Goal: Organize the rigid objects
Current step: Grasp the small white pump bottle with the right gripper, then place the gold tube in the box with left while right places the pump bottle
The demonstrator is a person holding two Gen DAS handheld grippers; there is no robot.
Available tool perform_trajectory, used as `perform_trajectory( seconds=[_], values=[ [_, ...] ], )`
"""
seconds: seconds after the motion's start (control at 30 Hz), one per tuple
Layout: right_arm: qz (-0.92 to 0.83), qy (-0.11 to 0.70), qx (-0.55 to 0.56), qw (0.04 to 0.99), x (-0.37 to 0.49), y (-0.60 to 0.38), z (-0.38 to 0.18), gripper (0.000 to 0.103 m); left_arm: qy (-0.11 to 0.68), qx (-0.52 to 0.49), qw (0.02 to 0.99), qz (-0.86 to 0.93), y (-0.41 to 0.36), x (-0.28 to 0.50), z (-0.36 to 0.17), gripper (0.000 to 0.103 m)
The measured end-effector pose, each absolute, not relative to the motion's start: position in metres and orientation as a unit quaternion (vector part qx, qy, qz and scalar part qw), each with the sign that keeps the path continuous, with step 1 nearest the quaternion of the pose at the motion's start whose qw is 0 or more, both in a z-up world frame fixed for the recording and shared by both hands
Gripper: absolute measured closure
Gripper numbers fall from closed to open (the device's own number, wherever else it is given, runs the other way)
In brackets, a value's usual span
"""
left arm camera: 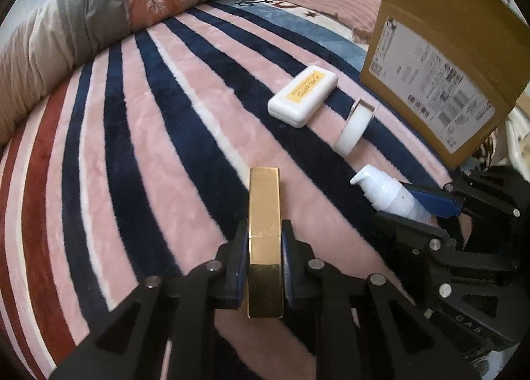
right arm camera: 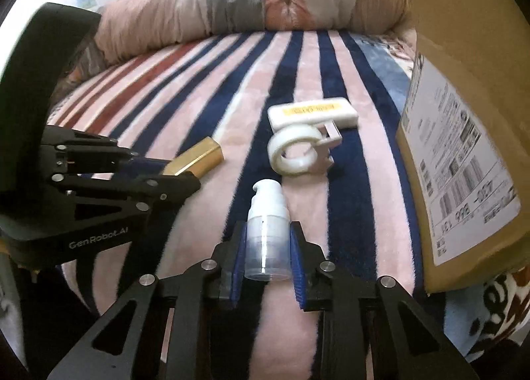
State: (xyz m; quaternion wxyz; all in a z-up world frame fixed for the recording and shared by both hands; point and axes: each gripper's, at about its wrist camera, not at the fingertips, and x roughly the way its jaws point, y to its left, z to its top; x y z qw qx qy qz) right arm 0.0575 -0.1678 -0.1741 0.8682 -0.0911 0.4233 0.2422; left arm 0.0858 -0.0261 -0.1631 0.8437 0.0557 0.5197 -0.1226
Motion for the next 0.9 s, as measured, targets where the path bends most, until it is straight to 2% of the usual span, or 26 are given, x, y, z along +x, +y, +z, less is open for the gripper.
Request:
perform_trajectory(
  seconds=[0.23, 0.53, 0.67, 0.9],
  values=[
    [0.306, 0.354, -0.097, 0.879, 0.036, -0.170, -0.110, 0.083, 0.458, 0.040, 0.882, -0.106, -0.012, 0.069, -0.095, 0.088],
    [0.308, 0.258, -0.028, 0.915, 0.027, -0.253, -0.004, 0.083, 0.352, 0.050, 0.920, -0.166, -0.071, 0.052, 0.010, 0.088],
    [0.261, 0.278, -0.008, 0.924, 0.048, -0.296, -0.001, 0.083, 0.334, 0.056, 0.920, -0.197, -0.109, 0.072, 0.037, 0.088],
    [0.243, 0.375, 0.006, 0.894, 0.098, -0.315, -0.054, 0.083, 0.358, 0.078, 0.902, -0.228, -0.178, 0.099, 0.045, 0.088]
  ],
)
